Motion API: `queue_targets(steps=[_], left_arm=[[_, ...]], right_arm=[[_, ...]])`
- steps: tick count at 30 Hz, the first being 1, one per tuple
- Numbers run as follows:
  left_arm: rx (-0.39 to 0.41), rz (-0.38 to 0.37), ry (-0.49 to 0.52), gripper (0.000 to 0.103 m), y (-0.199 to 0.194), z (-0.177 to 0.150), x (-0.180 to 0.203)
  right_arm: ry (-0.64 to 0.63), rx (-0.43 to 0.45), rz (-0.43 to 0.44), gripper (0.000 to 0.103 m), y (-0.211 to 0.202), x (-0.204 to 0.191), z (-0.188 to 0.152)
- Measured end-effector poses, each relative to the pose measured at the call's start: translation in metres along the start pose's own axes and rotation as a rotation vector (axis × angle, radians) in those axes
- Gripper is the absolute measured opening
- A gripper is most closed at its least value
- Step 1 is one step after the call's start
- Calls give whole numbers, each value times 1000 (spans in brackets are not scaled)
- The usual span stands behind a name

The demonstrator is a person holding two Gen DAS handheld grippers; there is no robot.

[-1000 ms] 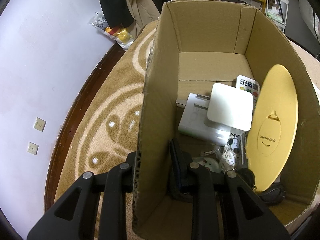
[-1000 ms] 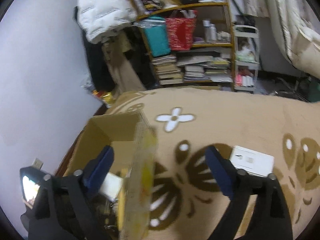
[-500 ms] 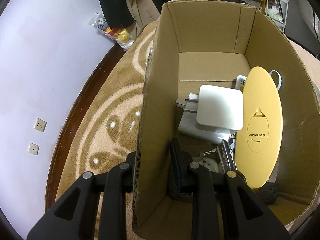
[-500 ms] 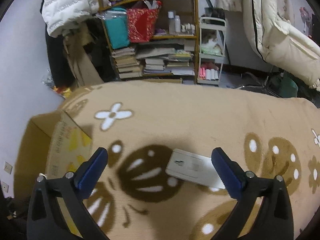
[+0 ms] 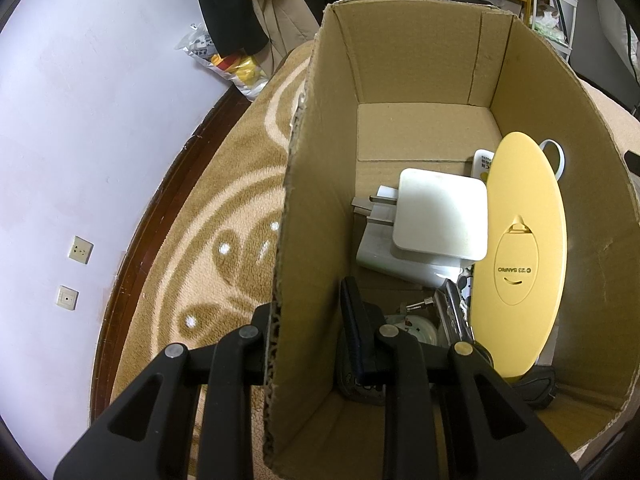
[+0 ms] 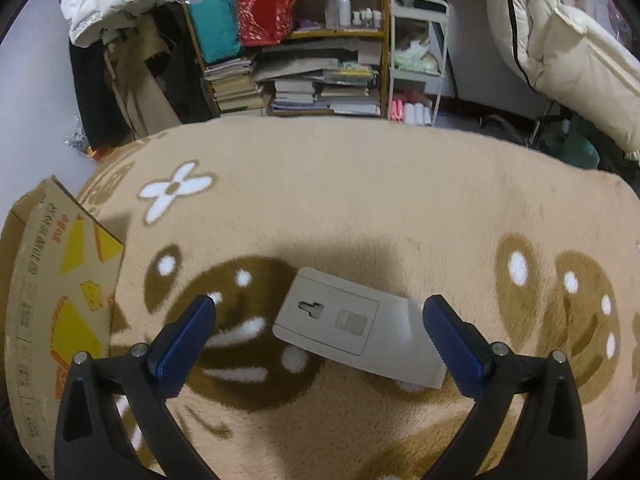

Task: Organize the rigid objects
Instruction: 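Move the right gripper to the white rectangular plate, then grasp the white plate by its end with the right gripper, then carry the white plate over the box and open the right gripper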

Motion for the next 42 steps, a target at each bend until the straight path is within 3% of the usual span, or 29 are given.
queue_targets(steps=[6, 18, 25, 28, 35, 38, 42], left_arm=[[0, 1, 1, 23, -1, 0, 1], [0, 1, 3, 23, -2, 0, 0], [-1, 4, 3, 23, 0, 1, -2], [-2, 5, 3, 23, 0, 1, -3], [-1, 6, 4, 23, 0, 1, -3], [-2, 5, 3, 23, 0, 1, -3], [-2, 6, 3, 23, 0, 1, -3]], right_arm=[[17, -34, -15, 103, 17, 9, -8], [-149, -43, -79, 103, 38, -1, -2], [-82, -86, -4, 103, 47, 13, -9], [-92, -67, -8, 98, 43, 11, -11], [-100, -34, -8, 63, 33, 2, -8], [-109, -27, -10, 56, 28, -3, -8], [-109, -9, -16, 54, 22, -8, -7]])
Point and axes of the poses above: each gripper's, at about its wrist camera, not at the fingertips, and y roughly the way its jaws point, x to its right, z to its top, the point moved 6 cm from there along y, roughly the way its jaws point, and after that the axes turned 10 degrees about -z, right-handed, at the moved point
